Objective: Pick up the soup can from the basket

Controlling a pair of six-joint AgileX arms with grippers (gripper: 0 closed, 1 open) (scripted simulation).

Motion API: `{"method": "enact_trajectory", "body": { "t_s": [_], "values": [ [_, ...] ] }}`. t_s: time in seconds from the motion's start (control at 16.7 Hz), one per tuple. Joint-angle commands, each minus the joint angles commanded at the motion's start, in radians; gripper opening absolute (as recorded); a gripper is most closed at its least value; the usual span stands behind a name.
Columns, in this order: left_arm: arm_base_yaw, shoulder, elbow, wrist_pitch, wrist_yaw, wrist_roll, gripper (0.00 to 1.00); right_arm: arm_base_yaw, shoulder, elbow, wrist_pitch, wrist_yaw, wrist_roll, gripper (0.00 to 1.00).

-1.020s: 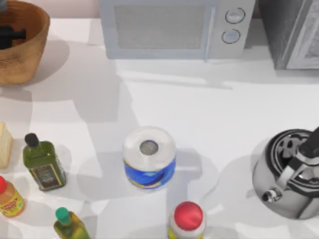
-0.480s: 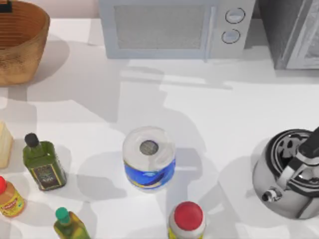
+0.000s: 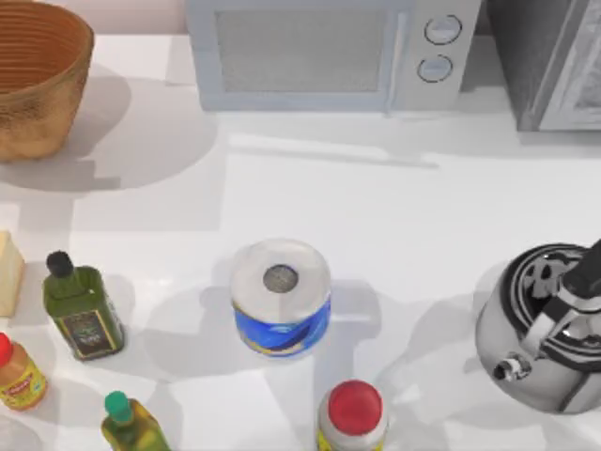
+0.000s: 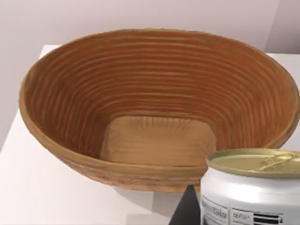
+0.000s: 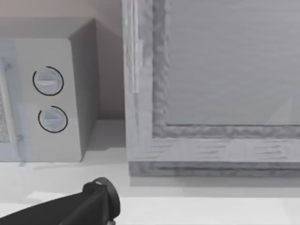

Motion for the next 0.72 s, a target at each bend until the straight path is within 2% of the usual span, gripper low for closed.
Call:
{"method": "enact_trajectory", "body": {
  "t_s": [0.42,0.72],
  "values": [
    [-0.049,-0.791,-0.696,0.27,-0.009,-0.036,0.0,0.0,0.0,0.0,0.0,0.0,0.0,1.0],
    [-0.072,-1.112,-0.998,0.385,0.002,-0.042,0.0,0.0,0.0,0.0,0.0,0.0,0.0,1.0]
  ]
}}
